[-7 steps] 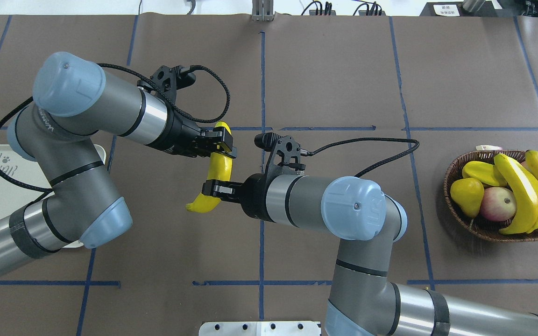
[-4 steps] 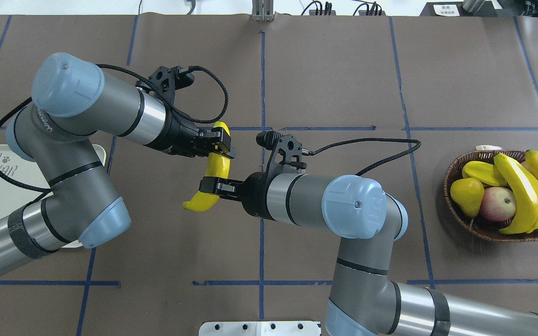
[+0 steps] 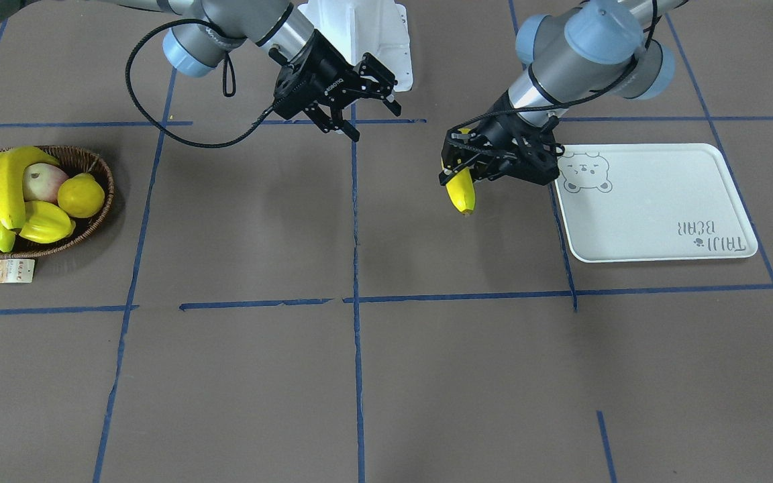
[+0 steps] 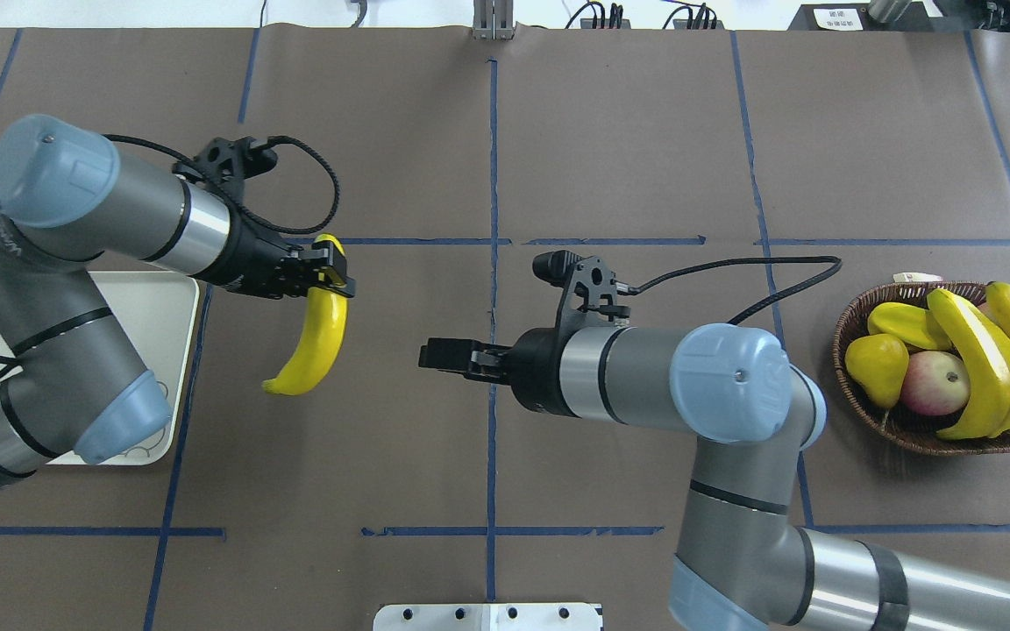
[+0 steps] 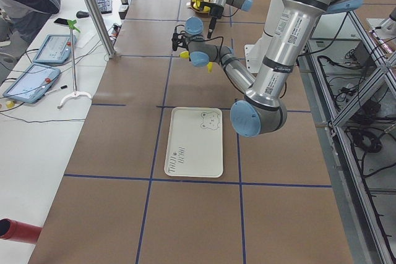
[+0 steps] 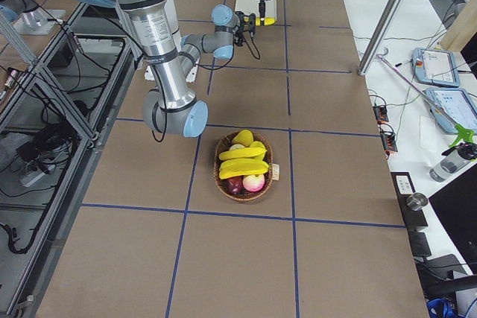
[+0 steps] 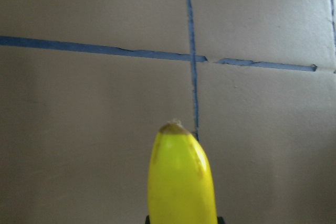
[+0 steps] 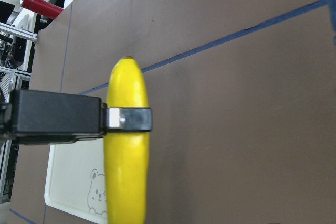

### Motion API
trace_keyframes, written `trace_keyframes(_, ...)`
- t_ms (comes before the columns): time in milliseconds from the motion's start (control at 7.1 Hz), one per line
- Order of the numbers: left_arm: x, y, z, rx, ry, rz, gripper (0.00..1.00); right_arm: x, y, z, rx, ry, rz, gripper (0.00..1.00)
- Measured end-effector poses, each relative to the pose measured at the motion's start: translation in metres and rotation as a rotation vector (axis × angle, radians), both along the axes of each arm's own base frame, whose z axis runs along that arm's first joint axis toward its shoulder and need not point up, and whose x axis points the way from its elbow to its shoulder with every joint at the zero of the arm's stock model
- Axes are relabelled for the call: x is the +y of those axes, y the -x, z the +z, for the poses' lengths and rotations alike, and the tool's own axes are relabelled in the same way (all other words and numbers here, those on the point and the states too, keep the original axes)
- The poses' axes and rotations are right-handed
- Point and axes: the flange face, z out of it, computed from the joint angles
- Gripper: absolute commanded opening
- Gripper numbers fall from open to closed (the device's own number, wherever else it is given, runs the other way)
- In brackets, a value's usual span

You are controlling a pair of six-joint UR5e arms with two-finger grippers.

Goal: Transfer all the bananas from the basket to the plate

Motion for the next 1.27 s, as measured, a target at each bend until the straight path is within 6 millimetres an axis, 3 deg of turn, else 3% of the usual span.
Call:
trace_keyframes(282, -0.015, 0.065, 0.079, -0.095, 0.096, -0.099, 0.11, -0.012, -0.028, 0.036, 0.091, 0.039, -0.017, 1.00)
trace_keyframes(704, -0.025, 0.177, 0.198, -0.230, 0.273, -0.276, 0.11, -0.046, -0.041, 0.069, 0.352, 0.127, -0.011, 1.00)
trace_keyframes(986, -0.035, 0.221, 0.264, -0.296, 0.363, -0.346, 0.14, -0.055, -0.070, 0.067, 0.486, 0.114, -0.040, 1.00)
trace_keyframes(1268, -0.033, 0.241, 0.325, -0.340, 0.359, -0.341, 0.14, -0.062, -0.100, 0.066, 0.525, 0.129, -0.057, 1.00)
